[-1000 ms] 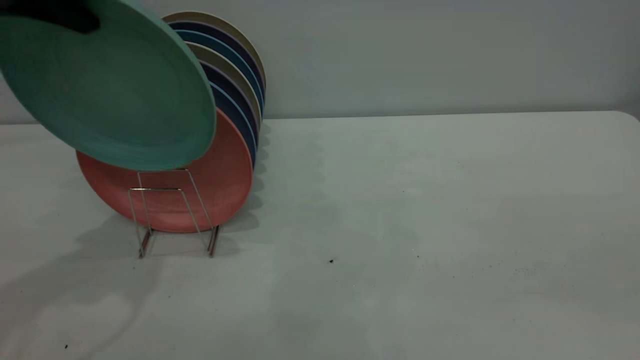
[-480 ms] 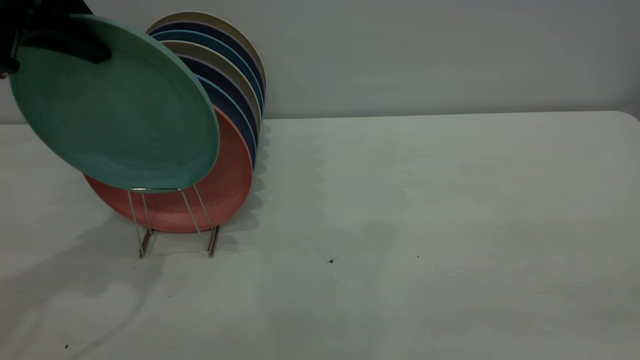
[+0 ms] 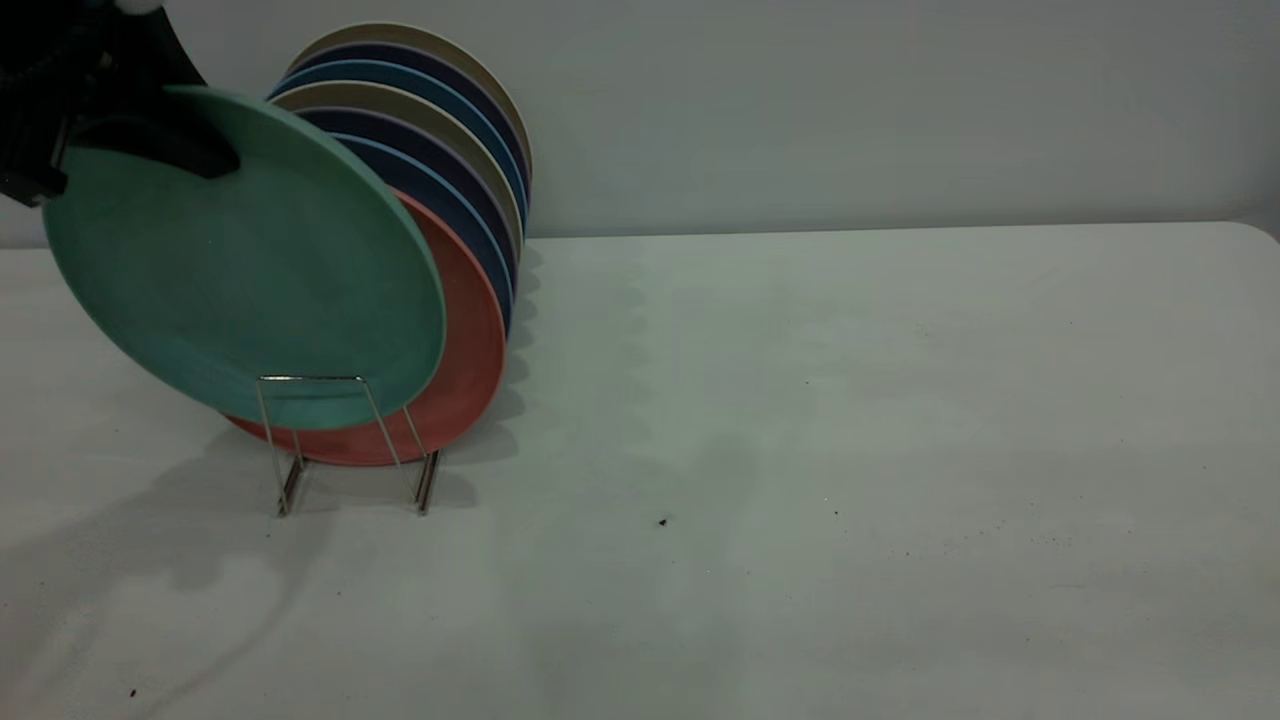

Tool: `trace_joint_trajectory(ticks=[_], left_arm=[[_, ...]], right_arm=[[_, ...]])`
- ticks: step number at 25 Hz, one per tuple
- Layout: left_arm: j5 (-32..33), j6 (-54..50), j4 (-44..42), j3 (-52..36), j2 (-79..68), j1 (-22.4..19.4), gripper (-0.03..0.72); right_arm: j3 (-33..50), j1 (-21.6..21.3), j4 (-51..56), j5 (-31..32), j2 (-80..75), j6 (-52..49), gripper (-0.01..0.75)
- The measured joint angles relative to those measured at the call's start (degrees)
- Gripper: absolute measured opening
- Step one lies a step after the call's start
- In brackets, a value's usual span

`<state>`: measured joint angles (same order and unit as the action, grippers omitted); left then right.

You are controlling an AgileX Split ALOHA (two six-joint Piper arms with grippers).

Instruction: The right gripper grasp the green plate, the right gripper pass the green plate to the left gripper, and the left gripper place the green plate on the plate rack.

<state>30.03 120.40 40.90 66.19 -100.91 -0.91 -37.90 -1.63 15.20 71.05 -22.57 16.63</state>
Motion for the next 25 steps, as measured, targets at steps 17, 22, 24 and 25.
trace_joint_trajectory(ticks=[17,22,24,25], left_arm=[[2.3,-6.3,0.2,0.0,-0.2,0.0,0.406],[3.3,-13.2,0.0,0.0,3.2,0.0,0.408],[4.5,-16.8,0.0,0.0,5.9,0.0,0.409],[5.1,-19.1,-0.1,0.0,7.7,0.0,0.410]], right_arm=[[1.5,0.0,-1.1,0.0,0.0,-0.1,0.457],[7.6,0.0,-1.1,0.0,0.0,-0.1,0.457],[8.5,0.0,-1.2,-0.9,0.0,-0.1,0.457],[8.7,0.0,-1.2,-1.6,0.0,-0.1,0.457]])
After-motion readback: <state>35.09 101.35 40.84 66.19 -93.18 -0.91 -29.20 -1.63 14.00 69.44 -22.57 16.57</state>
